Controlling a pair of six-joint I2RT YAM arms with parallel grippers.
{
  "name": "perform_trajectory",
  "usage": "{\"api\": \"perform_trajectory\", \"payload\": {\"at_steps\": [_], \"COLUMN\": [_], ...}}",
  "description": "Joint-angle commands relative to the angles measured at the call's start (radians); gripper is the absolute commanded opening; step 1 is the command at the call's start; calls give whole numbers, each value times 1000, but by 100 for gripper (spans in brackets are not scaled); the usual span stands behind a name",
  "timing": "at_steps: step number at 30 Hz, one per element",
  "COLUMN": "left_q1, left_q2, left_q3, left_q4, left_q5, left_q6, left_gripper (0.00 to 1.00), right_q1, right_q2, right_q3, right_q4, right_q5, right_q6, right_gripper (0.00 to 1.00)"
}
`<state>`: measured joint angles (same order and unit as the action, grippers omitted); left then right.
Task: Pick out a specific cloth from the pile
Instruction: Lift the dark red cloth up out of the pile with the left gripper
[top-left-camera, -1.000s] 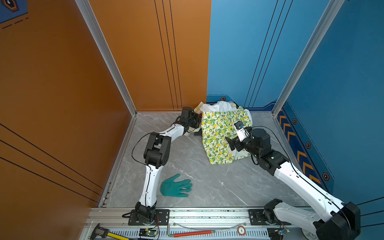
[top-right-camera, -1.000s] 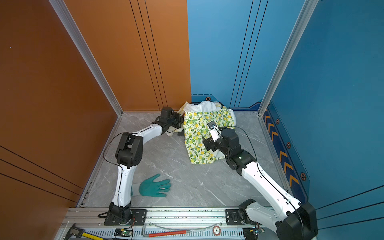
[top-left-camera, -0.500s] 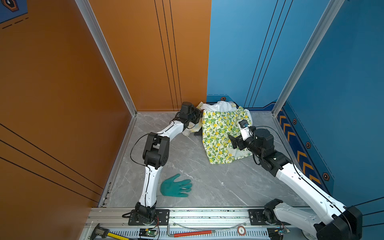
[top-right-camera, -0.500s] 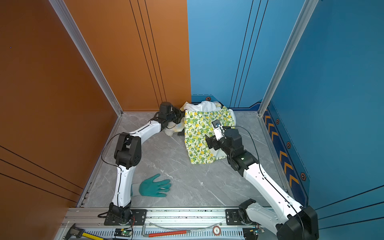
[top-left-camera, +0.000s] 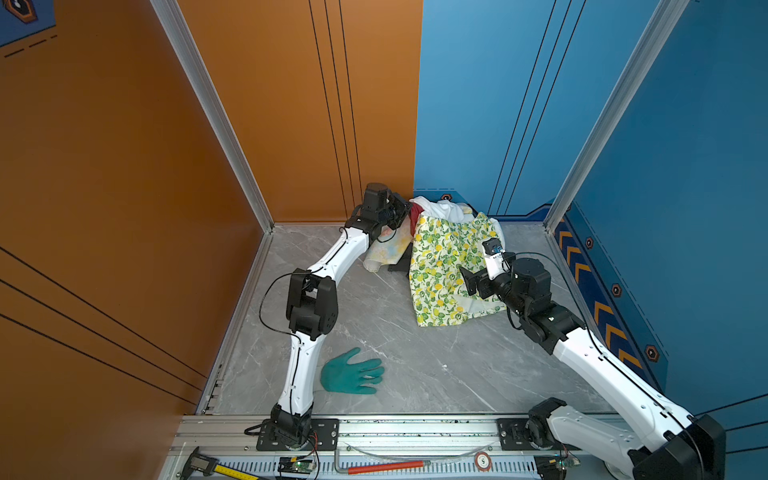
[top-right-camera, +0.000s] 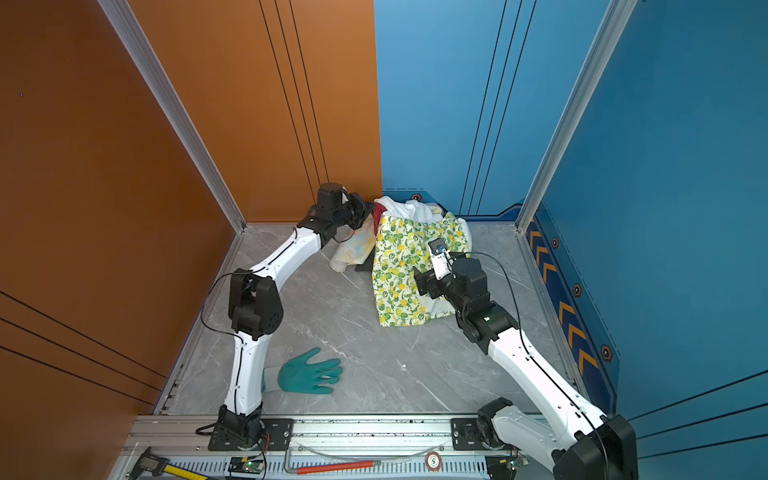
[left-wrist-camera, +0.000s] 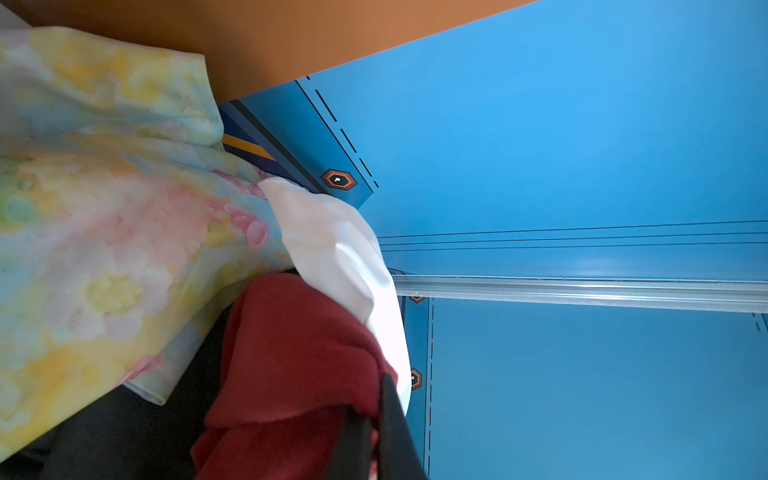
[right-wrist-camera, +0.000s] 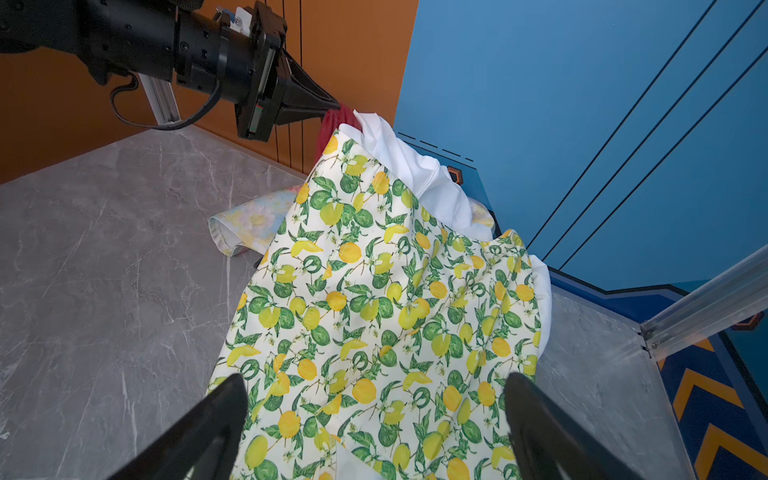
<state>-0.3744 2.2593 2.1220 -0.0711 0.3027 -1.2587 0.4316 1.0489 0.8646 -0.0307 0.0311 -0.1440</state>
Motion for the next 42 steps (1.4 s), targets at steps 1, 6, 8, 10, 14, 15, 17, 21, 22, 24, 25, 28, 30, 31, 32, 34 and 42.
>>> {"api": "perform_trajectory", "payload": {"at_steps": [1,6,8,10,14,15,17,21,22,24,25,28,30,31,32,34,42], "left_q1": [-4,-14,-18,-23,-33,-34,-36,-38,-38,-35,-36,-34,-32,-31,-30,-26,-14], "left_q2": [-17,-3,13,26,26,23,19,7,1,-8,-12,-17,-17,-17,-18,-23,-82], "left_q3": [92,192,250,302,348,353,367,391,393,403,410,443,471,486,499,514,512], "left_q4": [-29,-85,-108,-152,-163,-164,-163,-165,-166,-172,-178,-192,-211,-216,-223,-226,-264], "left_q5": [-9,0,14,29,44,45,50,55,55,52,49,51,48,50,52,61,66], "left_q6": [79,136,159,180,212,217,227,256,264,287,299,326,346,356,364,372,455], "left_gripper": [0,0,0,0,0,0,0,0,0,0,0,0,0,0,0,0,0], "right_q1": [-11,-20,-25,-30,-39,-45,-56,-73,-77,-84,-88,-90,-91,-91,-91,-90,-92], "right_q2": [-25,-14,-7,0,7,13,28,49,51,52,54,58,62,64,65,66,72], "right_q3": [-12,-2,6,15,35,45,65,85,85,84,83,83,84,84,83,81,77], "right_q4": [26,29,25,17,1,-10,-35,-60,-60,-60,-59,-59,-59,-59,-61,-60,-56], "right_q5": [22,17,15,13,38,47,68,90,88,75,71,70,69,66,64,64,59], "right_q6": [33,59,72,79,99,109,125,153,161,176,182,193,198,201,203,207,217], "right_gripper": [97,97,96,97,97,96,96,96,95,95,95,95,95,95,95,95,95]}}
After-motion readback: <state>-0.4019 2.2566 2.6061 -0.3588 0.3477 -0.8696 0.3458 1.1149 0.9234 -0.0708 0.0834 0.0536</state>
